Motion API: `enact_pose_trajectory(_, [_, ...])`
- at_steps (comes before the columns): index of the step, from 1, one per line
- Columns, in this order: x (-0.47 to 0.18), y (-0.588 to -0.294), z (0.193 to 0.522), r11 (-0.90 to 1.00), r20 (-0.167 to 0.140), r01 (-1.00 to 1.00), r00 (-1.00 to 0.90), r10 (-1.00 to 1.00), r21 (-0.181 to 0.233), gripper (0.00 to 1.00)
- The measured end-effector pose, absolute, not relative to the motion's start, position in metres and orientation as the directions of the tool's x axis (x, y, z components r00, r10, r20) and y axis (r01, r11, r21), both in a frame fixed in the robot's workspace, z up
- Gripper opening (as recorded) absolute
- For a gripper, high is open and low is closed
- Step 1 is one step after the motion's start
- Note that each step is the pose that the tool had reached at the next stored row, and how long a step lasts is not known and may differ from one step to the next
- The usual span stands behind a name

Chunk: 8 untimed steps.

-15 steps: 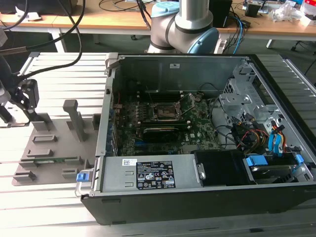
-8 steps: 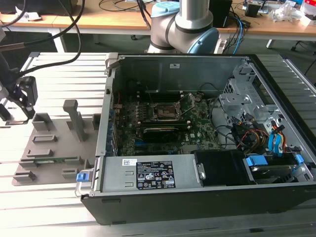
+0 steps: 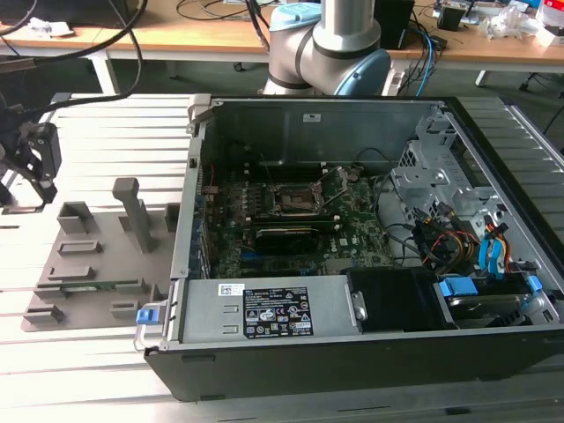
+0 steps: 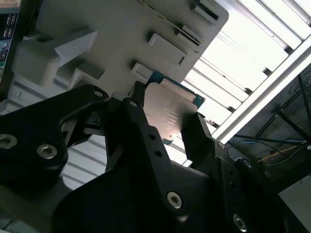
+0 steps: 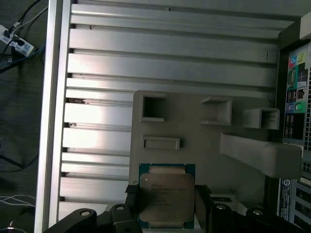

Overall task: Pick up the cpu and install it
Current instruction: 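Pick up the cpu and move it towards the insertion slot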

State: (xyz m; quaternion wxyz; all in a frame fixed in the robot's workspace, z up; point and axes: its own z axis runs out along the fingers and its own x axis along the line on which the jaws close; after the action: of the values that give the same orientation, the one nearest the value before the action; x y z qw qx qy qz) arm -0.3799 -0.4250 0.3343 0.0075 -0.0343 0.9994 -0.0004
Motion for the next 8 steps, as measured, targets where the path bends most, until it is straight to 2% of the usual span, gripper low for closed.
enact_pose_trajectory(8, [-0.380, -0.425, 0.377, 0.998, -0.015, -0.069, -0.998, -0.069, -0.001, 0.55])
